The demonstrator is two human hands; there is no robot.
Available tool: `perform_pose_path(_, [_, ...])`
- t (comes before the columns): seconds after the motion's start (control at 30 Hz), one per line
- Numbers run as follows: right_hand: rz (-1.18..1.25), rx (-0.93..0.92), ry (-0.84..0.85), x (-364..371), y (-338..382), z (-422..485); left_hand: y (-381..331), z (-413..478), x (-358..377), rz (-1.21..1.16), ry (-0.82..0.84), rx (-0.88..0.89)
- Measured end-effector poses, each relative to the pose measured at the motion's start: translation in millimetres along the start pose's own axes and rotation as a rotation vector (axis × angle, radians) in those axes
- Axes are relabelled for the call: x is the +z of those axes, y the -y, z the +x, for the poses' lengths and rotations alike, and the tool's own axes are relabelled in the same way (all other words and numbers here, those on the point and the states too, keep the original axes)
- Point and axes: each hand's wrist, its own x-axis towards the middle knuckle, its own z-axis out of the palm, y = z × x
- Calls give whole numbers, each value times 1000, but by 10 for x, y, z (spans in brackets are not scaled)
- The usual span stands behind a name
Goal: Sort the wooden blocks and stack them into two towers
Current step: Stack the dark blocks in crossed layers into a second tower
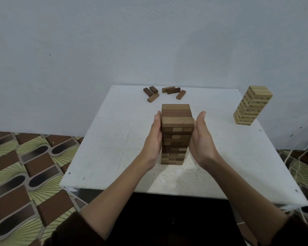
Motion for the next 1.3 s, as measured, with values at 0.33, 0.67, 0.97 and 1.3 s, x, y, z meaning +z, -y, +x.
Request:
perform_pose_path(0.33, [-17,3,-14,-15,-23,18,17,10,-7,-7,2,-26])
perform_pose_path(0.67, [-58,-17,32,-200,-54,8,82,3,-224,218,6,17])
perform_pose_path(0.97, [-372,-63,210,-525,-28,58,102,112,-517,399,219,104])
perform_pose_path(1.3, [-466,-75,185,-433,83,156,43,209,-495,406,187,131])
